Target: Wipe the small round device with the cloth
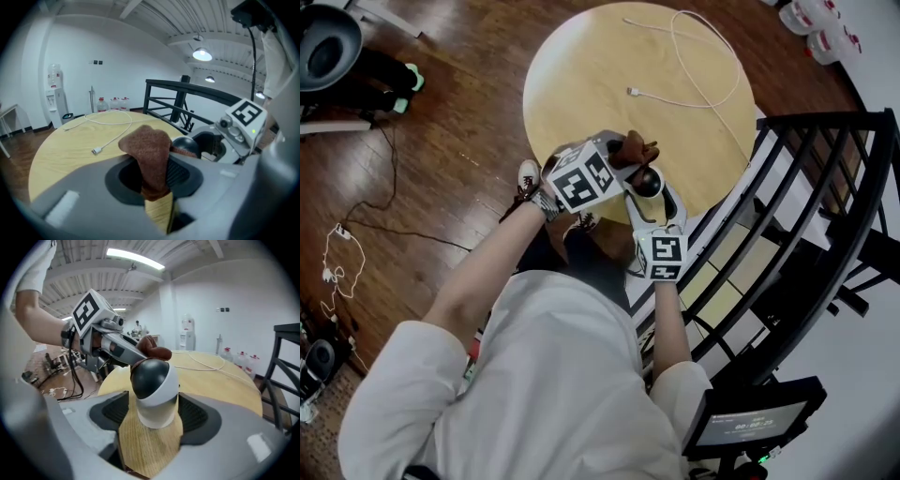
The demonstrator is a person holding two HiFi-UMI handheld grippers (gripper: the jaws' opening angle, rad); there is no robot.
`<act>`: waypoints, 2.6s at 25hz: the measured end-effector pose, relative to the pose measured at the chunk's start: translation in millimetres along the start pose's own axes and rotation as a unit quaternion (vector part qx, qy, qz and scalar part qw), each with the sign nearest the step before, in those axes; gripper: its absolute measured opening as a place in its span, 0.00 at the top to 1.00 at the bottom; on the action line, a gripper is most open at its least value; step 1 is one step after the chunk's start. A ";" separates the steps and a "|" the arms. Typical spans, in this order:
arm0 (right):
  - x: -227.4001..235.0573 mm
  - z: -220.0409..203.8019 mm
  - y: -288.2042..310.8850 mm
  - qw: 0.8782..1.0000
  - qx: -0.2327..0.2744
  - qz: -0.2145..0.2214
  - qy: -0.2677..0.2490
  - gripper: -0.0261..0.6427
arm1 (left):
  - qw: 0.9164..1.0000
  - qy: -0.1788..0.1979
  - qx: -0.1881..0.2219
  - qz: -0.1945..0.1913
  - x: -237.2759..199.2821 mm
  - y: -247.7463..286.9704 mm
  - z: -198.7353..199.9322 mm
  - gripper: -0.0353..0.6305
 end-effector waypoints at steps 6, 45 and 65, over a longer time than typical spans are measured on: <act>29.4 9.5 -2.2 0.985 -0.058 0.123 -0.110 0.47 | 1.000 0.003 -0.024 0.002 4.0 3.0 -12.7 0.79; 4.3 8.5 22.4 1.000 -0.006 -0.008 0.025 0.47 | 0.997 0.031 0.068 0.035 14.7 -24.7 -4.7 0.80; 10.0 4.6 11.4 0.999 -0.009 0.039 -0.029 0.47 | 0.999 -0.008 -0.030 0.024 10.7 7.4 -46.7 0.80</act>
Point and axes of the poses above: the fingertips, and each gripper's own axes: y forward along the fingers, x to its right, z out of its top, the point moved 10 cm from there along -y, backward along the fingers, and after that the axes turned 14 degrees about z, right-handed, at the moved point
